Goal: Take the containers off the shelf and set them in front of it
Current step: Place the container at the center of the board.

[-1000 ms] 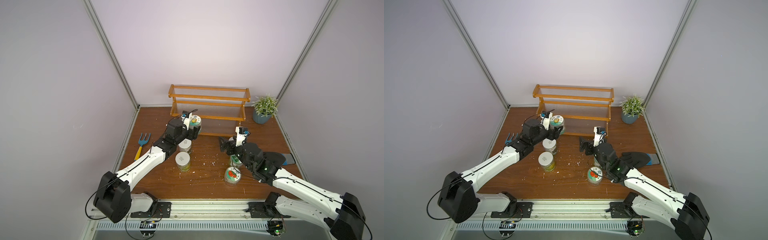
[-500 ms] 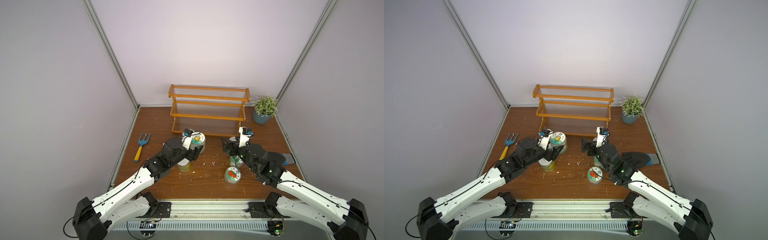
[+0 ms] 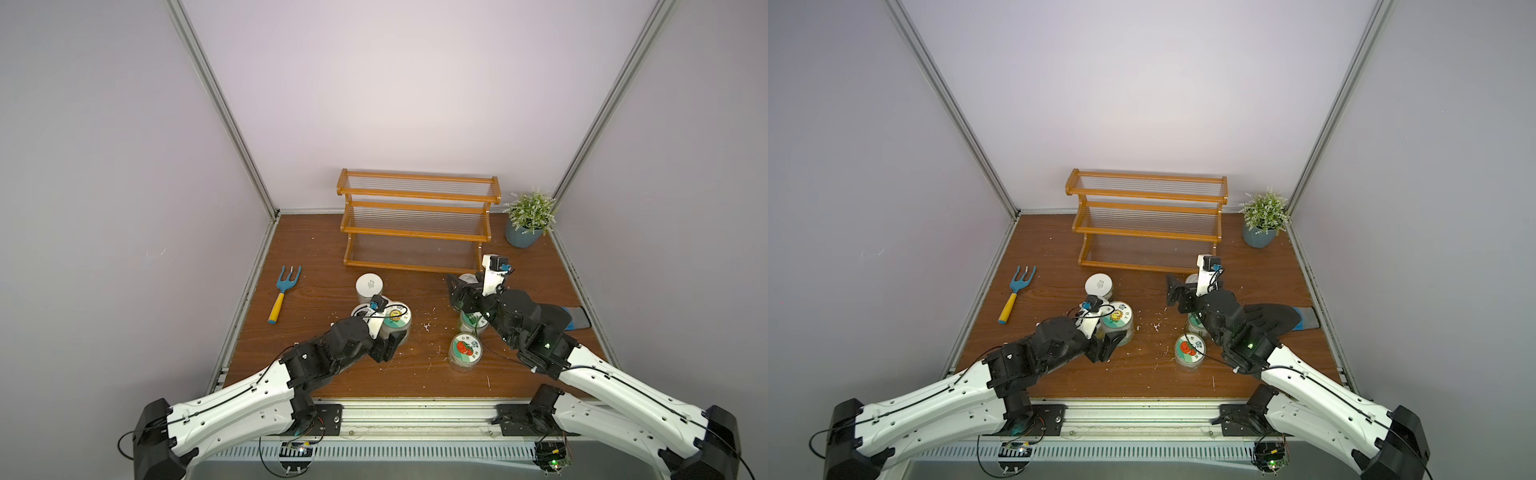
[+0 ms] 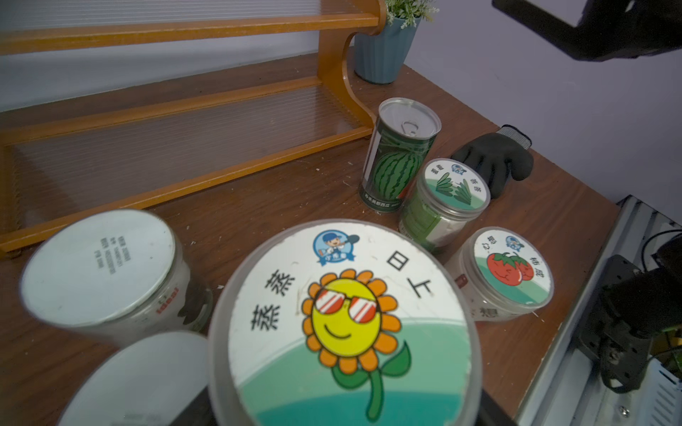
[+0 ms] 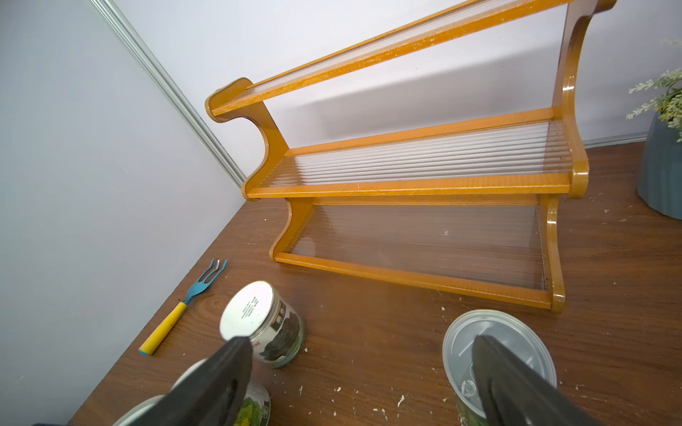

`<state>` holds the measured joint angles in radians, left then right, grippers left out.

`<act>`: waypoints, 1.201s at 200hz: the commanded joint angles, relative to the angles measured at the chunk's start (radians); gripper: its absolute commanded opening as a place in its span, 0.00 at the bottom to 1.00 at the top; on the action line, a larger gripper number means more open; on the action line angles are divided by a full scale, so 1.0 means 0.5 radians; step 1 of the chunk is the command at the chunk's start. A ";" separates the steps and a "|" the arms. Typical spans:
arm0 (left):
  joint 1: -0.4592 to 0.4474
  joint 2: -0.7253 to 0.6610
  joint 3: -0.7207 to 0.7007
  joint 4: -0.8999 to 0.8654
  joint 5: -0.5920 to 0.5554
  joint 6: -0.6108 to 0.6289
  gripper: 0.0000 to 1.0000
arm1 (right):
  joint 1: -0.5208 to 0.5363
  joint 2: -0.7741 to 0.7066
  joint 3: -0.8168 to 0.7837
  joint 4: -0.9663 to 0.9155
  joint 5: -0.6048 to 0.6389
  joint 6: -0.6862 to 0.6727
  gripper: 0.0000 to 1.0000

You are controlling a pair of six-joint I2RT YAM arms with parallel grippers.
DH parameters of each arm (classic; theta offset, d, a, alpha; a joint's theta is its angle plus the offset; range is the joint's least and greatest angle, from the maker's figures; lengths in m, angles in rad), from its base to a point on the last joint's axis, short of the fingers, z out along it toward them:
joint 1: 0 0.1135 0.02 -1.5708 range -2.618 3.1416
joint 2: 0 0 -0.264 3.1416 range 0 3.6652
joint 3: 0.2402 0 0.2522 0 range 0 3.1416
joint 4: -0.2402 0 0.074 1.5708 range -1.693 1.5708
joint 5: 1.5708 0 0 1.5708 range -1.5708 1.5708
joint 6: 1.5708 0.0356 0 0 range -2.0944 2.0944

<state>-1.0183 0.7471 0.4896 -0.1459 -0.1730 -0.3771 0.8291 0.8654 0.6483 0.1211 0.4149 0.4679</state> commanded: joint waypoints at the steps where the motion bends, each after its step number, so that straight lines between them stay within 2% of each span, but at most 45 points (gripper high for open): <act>1: -0.122 -0.073 -0.049 -0.009 -0.179 -0.154 0.59 | 0.004 -0.040 0.075 0.021 0.051 -0.051 0.99; 34: -0.372 -0.046 -0.126 0.018 -0.400 -0.285 0.59 | 0.003 -0.060 0.075 0.019 0.057 -0.058 0.99; 52: -0.425 -0.059 -0.162 0.022 -0.473 -0.353 0.59 | 0.004 -0.077 0.078 0.006 0.060 -0.066 0.99; 83: -0.431 -0.171 -0.247 -0.080 -0.593 -0.471 0.59 | 0.003 -0.108 0.087 -0.020 0.069 -0.083 0.99; 189: -0.443 -0.298 -0.507 -0.197 -0.694 -0.738 0.60 | 0.002 -0.171 0.067 -0.045 0.087 -0.106 0.99; 222: -0.443 -0.289 -0.545 -0.239 -0.693 -0.786 0.64 | 0.003 -0.178 0.057 -0.040 0.095 -0.110 0.99; 240: -0.443 -0.284 -0.533 -0.246 -0.727 -0.788 0.70 | 0.002 -0.179 0.044 -0.028 0.088 -0.103 0.99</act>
<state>-1.2320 0.6106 0.2249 -0.2451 -0.4850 -0.7486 0.8291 0.7910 0.6495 0.0925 0.4404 0.4271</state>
